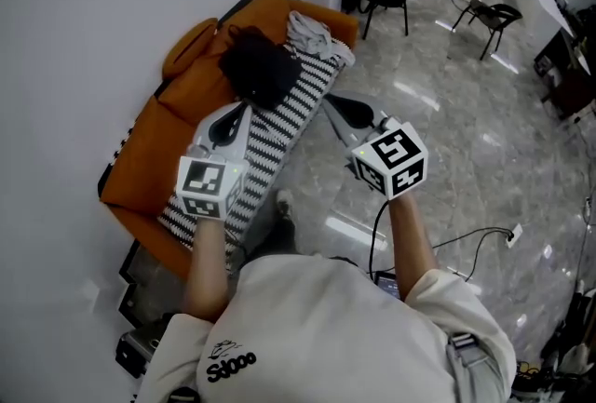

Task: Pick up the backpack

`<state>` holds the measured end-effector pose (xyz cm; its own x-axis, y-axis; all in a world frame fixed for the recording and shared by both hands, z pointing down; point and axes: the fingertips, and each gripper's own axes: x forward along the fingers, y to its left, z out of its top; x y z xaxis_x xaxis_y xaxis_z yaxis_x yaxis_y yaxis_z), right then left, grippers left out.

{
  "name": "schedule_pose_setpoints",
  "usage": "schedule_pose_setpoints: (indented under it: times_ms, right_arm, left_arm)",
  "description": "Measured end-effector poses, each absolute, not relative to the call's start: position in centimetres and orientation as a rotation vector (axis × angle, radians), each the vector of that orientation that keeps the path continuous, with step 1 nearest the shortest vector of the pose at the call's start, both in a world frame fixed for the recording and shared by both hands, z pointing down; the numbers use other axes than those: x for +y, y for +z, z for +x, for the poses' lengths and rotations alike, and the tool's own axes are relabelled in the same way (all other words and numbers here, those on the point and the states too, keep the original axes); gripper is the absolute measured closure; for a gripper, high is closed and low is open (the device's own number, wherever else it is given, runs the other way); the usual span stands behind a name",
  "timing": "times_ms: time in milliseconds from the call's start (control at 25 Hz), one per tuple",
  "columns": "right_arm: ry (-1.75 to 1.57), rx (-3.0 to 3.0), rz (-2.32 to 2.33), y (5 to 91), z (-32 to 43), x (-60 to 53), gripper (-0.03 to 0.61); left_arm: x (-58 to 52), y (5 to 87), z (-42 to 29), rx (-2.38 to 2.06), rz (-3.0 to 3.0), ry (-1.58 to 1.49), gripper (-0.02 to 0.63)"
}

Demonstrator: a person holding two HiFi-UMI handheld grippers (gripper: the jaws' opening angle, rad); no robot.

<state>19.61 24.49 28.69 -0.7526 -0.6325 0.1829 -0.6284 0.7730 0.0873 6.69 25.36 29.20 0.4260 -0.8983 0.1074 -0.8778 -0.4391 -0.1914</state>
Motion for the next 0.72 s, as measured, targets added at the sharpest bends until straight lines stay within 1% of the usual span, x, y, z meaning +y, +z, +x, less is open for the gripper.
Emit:
schedule_pose_setpoints:
  times_ms: [240,720]
  right_arm:
    - [-0.099,-2.758,1.026,28.7,19.3,19.5,0.575]
    - [-0.091,-2.722,1.093,28.6,16.3,5.8,0.575]
  left_arm:
    - [20.2,29.3,6.5,1.578,-2.559,-0.268,0.603]
    - [6.7,29.7,2.7,1.578,-2.563,-0.245,0.603]
